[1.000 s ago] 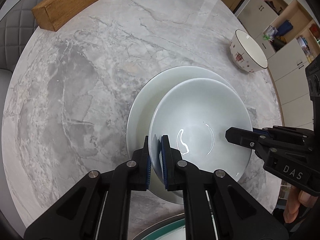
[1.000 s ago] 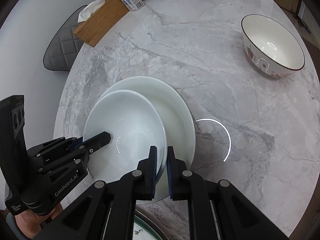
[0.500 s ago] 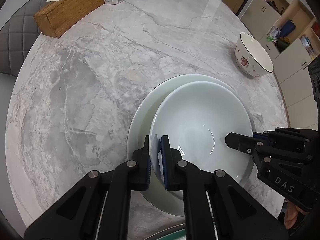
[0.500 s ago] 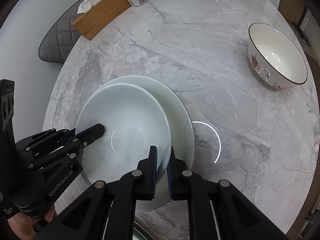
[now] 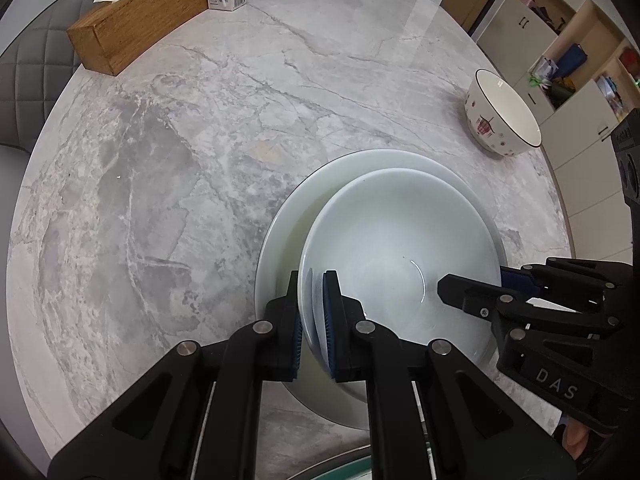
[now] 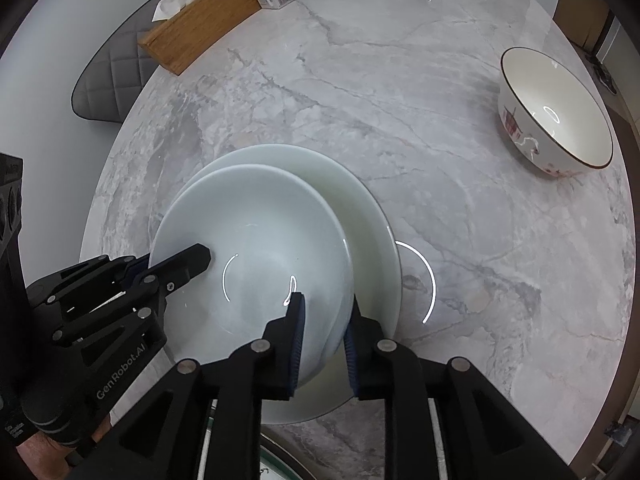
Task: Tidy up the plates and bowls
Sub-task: 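Lower the smaller white bowl into the large white bowl and open, then move the left gripper to the red floral bowl rim, then close the left gripper on the red floral bowl rim and lift, then lower the red floral bowl into the white bowl stack and open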
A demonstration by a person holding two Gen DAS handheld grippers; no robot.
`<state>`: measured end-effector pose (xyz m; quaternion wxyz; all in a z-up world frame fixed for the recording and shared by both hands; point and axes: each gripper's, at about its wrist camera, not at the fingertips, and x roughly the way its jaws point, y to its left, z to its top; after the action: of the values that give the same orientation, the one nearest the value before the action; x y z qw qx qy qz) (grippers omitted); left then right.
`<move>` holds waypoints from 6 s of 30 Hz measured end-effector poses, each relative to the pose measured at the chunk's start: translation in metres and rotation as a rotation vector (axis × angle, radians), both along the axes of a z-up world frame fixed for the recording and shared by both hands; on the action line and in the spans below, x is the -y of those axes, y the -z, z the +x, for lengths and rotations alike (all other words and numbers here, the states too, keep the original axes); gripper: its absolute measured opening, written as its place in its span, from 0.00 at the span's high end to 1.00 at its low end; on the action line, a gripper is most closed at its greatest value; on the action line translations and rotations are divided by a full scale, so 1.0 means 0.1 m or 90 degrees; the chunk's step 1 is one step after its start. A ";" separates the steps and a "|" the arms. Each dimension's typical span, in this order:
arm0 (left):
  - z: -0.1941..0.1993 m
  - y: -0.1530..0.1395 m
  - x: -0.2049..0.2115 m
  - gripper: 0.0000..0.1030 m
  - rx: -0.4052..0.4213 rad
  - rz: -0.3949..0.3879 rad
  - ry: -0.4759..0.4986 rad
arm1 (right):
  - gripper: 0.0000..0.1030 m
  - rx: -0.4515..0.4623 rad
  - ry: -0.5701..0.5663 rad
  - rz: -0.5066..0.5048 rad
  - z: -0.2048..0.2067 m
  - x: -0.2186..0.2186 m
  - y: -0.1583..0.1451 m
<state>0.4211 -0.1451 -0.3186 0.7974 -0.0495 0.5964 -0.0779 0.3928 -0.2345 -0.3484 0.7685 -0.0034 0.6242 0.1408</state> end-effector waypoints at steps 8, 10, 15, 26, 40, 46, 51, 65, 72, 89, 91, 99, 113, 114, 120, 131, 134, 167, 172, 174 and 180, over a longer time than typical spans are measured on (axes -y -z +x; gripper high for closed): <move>-0.05 -0.02 -0.03 0.88 0.003 -0.024 0.004 | 0.58 -0.007 0.010 0.014 -0.05 -0.03 -0.04; -0.07 -0.04 -0.03 0.83 0.012 -0.026 0.005 | 0.52 0.000 0.011 0.015 -0.07 -0.04 -0.08; -0.06 -0.13 -0.06 0.69 0.026 -0.040 0.005 | 0.45 0.007 0.028 0.018 -0.08 0.01 -0.16; -0.08 -0.60 -0.16 0.00 0.076 -0.057 -0.002 | 0.00 0.091 0.142 0.132 -0.29 0.65 -0.56; 0.71 -1.05 0.58 0.00 0.156 0.011 0.090 | 0.00 0.132 0.264 0.148 0.06 1.89 -0.62; 1.25 -1.00 1.14 0.00 0.151 0.034 0.126 | 0.00 0.164 0.282 0.150 0.39 2.19 -0.60; 1.52 -0.85 1.52 0.00 0.165 0.067 0.167 | 0.00 0.190 0.304 0.176 0.60 2.34 -0.58; 1.96 -0.25 1.94 0.00 0.093 0.037 0.199 | 0.00 0.105 0.316 0.151 1.07 2.43 -0.26; 2.05 -0.08 1.99 0.02 0.069 0.026 0.195 | 0.05 0.090 0.305 0.116 1.19 2.40 -0.17; 2.10 0.19 2.08 0.55 0.008 -0.028 0.201 | 0.44 0.050 0.283 0.141 1.28 2.36 0.02; 2.11 0.21 2.09 0.68 0.004 -0.030 0.199 | 0.51 0.045 0.281 0.138 1.28 2.35 0.04; 2.08 0.16 2.17 0.94 0.001 -0.038 0.199 | 0.79 0.047 0.247 0.126 1.31 2.18 0.00; 1.88 -0.17 1.91 0.96 0.012 -0.050 0.180 | 0.83 0.039 0.250 0.149 1.20 2.09 -0.14; 1.86 -0.19 1.88 0.96 0.012 -0.052 0.177 | 0.83 0.038 0.250 0.151 1.18 2.08 -0.16; 1.66 -0.41 1.70 0.96 0.022 -0.052 0.173 | 0.83 0.042 0.244 0.164 1.06 1.95 -0.32; 1.06 -0.85 1.15 0.96 0.034 -0.051 0.142 | 0.83 0.044 0.189 0.169 0.67 1.48 -0.65; 0.88 -0.97 0.94 0.96 0.038 -0.052 0.132 | 0.83 0.040 0.175 0.176 0.55 1.33 -0.71; 0.01 -0.57 -0.03 0.96 -0.029 -0.035 0.058 | 0.84 -0.046 0.096 0.132 -0.06 0.28 -0.24; 0.04 -0.47 -0.01 0.96 -0.036 -0.030 0.059 | 0.84 -0.051 0.094 0.117 -0.01 0.27 -0.16; 0.06 -0.44 -0.01 0.96 -0.039 -0.026 0.058 | 0.84 -0.050 0.092 0.112 0.00 0.26 -0.14; 0.11 -0.41 -0.03 0.94 -0.034 -0.032 0.044 | 0.80 -0.047 0.087 0.102 0.04 0.23 -0.16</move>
<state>0.4317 -0.1420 -0.2772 0.7763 -0.0512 0.6169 -0.1188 0.3966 -0.2576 -0.3328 0.7508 0.1054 0.6374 0.1373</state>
